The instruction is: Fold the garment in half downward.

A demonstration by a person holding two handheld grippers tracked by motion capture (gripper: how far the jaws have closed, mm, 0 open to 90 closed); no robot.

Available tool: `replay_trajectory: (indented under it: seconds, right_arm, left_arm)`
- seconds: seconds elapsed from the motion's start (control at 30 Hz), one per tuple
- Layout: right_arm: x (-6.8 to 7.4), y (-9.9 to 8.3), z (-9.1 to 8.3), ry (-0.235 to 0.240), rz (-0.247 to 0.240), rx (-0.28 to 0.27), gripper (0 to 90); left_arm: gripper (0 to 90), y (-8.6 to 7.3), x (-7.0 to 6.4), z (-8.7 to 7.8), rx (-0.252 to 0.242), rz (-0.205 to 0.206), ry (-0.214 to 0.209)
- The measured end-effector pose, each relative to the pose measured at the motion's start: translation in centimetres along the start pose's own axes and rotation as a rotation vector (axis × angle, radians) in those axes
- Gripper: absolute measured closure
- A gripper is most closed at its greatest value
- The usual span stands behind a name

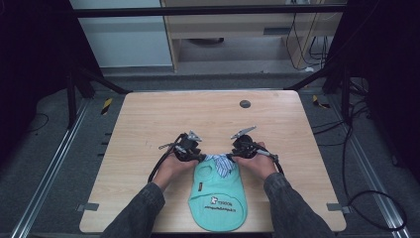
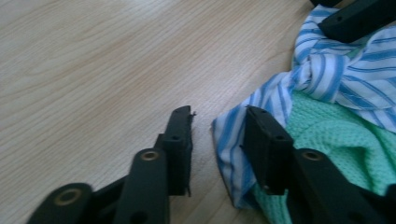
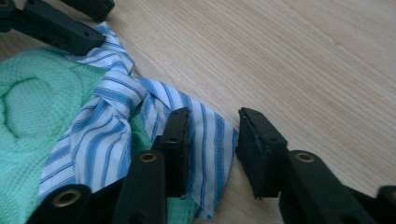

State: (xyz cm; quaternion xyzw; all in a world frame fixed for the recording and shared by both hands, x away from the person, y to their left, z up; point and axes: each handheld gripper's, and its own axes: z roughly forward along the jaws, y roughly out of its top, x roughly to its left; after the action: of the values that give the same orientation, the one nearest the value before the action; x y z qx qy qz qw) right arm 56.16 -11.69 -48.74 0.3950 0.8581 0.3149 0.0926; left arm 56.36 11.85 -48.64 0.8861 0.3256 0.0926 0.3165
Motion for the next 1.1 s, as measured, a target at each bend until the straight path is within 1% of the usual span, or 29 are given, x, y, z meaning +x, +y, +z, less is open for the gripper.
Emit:
replay_trajectory:
  seconds: [0.07, 0.1, 0.13, 0.17, 0.2, 0.23, 0.3, 0.37, 0.4, 0.43, 0.47, 0.57, 0.63, 0.67, 0.73, 0.77, 0.8, 0.83, 1.1]
  right_arm:
    - [0.1, 0.0, 0.0, 0.016, -0.001, 0.004, 71.9]
    - [0.1, 0.0, 0.0, 0.016, -0.001, 0.004, 71.9]
    - [0.2, 0.0, 0.0, 0.024, -0.001, 0.01, 74.8]
    - [0.3, 0.0, 0.0, 0.031, -0.002, 0.011, 77.3]
    - [0.4, 0.1, 0.0, 0.034, -0.019, 0.015, 80.9]
    - [0.4, 0.1, 0.0, 0.039, -0.028, 0.014, 82.0]
    - [0.5, 0.2, -0.1, 0.035, -0.035, 0.016, 82.9]
    - [0.6, 0.2, -0.2, 0.029, -0.057, 0.006, 83.7]
    - [0.6, 0.2, -0.2, 0.029, -0.057, 0.006, 83.7]
    - [0.6, 0.2, -0.3, 0.027, -0.055, 0.003, 83.8]
    - [0.5, 0.2, -0.6, 0.029, -0.064, -0.008, 83.8]
    - [0.5, 0.3, -1.1, 0.033, -0.063, -0.016, 83.8]
    - [0.6, 0.4, -1.4, 0.035, -0.079, -0.02, 83.8]
    - [0.7, 0.6, -1.8, 0.033, -0.095, -0.024, 83.8]
    - [0.8, 0.7, -2.0, 0.035, -0.096, -0.024, 83.8]
    - [0.8, 0.8, -2.3, 0.032, -0.107, -0.025, 83.8]
    - [0.9, 0.9, -2.5, 0.034, -0.108, -0.024, 83.8]
    - [1.0, 1.0, -2.8, 0.034, -0.125, -0.027, 83.8]
    - [1.2, 1.6, -3.9, 0.032, -0.145, -0.037, 83.8]
  left_arm:
    - [74.7, 0.0, -0.2, 0.0, 0.002, 0.004, -0.015]
    - [76.6, 0.0, -0.2, 0.0, 0.002, 0.004, -0.015]
    - [76.6, 0.1, -0.2, 0.0, 0.004, 0.002, -0.02]
    - [78.4, 0.1, -0.2, 0.0, 0.005, 0.001, -0.025]
    - [81.3, 0.1, -0.2, 0.0, 0.007, -0.005, -0.03]
    - [82.7, 0.1, -0.2, 0.0, 0.007, -0.005, -0.03]
    - [84.2, 0.2, -0.2, 0.0, 0.008, 0.002, -0.031]
    - [85.6, 0.2, -0.3, -0.1, 0.01, 0.019, -0.022]
    - [85.8, 0.2, -0.3, -0.1, 0.01, 0.019, -0.022]
    - [85.8, 0.2, -0.3, -0.1, 0.009, 0.03, -0.02]
    - [86.1, 0.3, -0.4, -0.3, 0.009, 0.037, -0.018]
    - [86.2, 0.4, -0.4, -0.5, -0.001, 0.039, -0.015]
    - [86.3, 0.5, -0.4, -0.7, -0.009, 0.04, -0.016]
    - [86.3, 0.7, -0.5, -1.0, -0.009, 0.048, -0.016]
    - [86.3, 0.7, -0.5, -1.2, -0.012, 0.052, -0.016]
    - [86.4, 0.8, -0.6, -1.3, -0.013, 0.055, -0.013]
    - [86.4, 1.0, -0.6, -1.5, -0.016, 0.059, -0.016]
    - [86.4, 1.1, -0.7, -1.9, -0.019, 0.066, -0.013]
    - [86.5, 1.7, -0.8, -3.1, -0.047, 0.08, -0.01]
